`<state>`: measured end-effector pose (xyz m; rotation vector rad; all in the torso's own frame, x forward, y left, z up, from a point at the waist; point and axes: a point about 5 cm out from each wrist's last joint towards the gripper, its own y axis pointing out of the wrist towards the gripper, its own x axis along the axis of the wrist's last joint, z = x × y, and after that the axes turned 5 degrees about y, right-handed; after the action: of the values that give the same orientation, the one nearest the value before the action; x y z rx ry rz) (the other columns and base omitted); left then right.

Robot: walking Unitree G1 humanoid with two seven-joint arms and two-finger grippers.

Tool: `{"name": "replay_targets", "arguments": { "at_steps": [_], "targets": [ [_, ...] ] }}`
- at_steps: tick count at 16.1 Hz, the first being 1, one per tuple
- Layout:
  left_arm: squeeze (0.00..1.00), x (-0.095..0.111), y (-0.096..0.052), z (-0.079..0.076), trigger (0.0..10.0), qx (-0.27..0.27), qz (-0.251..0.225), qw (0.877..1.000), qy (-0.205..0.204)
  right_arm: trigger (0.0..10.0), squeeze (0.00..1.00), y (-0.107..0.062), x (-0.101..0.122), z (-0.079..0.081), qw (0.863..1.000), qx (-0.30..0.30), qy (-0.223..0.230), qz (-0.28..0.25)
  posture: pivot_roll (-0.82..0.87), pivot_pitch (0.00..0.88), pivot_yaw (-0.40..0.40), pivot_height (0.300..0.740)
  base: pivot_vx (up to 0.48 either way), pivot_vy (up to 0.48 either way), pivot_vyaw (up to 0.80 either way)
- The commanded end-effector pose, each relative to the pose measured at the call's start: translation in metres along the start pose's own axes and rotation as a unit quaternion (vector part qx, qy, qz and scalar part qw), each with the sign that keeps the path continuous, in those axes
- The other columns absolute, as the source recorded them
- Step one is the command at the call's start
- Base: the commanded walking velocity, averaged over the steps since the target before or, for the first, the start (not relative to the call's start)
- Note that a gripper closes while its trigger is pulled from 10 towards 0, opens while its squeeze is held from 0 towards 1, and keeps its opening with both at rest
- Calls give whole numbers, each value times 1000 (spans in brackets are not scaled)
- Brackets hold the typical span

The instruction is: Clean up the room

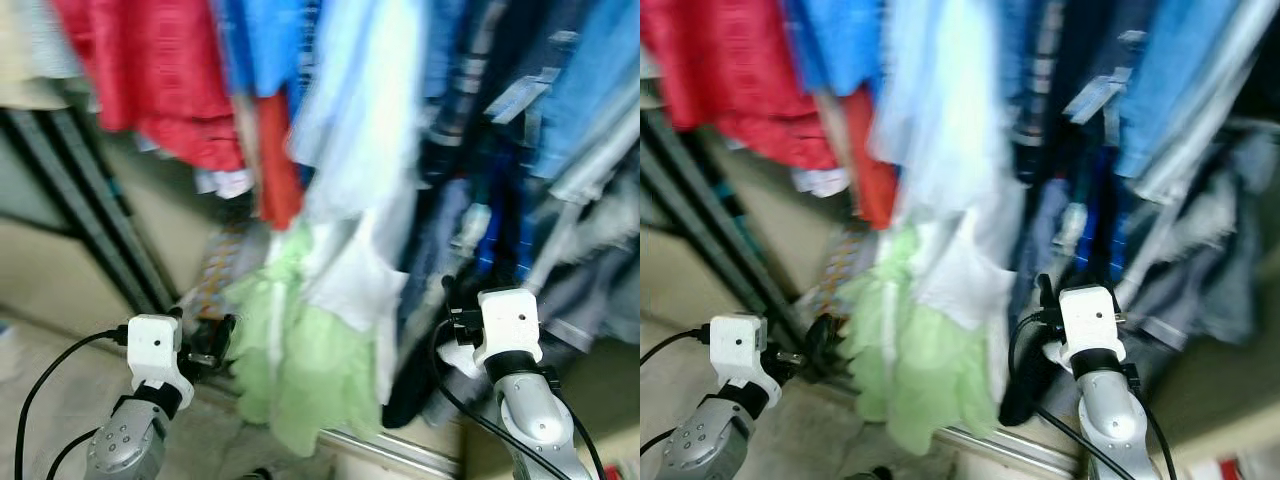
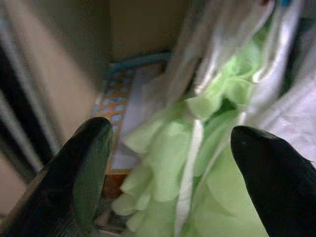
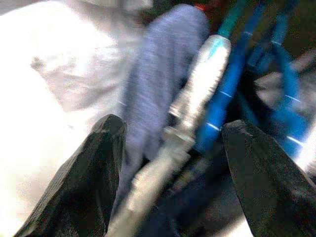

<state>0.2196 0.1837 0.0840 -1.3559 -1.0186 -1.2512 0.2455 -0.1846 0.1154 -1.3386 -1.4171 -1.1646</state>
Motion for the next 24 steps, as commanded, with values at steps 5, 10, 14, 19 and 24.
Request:
{"name": "replay_targets", "arguments": {
  "at_steps": [5, 10, 14, 19, 24],
  "targets": [
    [0, -2, 1, 3, 10000, 18, 13, 1000, 19, 10000, 0, 1, 0, 3, 1000, -5, 7, 4, -39, 95, -4, 740, 0, 0, 800],
    [0, -3, 2, -2, 10000, 39, 11, 998, 43, 10000, 0, 0, 0, 7, 1000, 7, 20, 6, -46, 123, -10, 740, 0, 0, 584],
    [0, -9, 7, 0, 10000, 54, 14, 998, 37, 10000, 0, 5, -3, 8, 1000, -2, 29, 4, -49, 80, 4, 740, 0, 0, 0],
    [0, -9, 29, 15, 10000, 53, 13, 997, 48, 10000, 0, 3, -10, 26, 999, -7, 39, -2, -93, 0, 102, 740, 0, 0, 0],
    [0, -14, 39, 20, 10000, 68, 7, 996, 54, 10000, 0, 22, -2, 5, 999, 24, -9, -24, -141, 0, -9, 740, 0, 0, 0]
  ]
}}
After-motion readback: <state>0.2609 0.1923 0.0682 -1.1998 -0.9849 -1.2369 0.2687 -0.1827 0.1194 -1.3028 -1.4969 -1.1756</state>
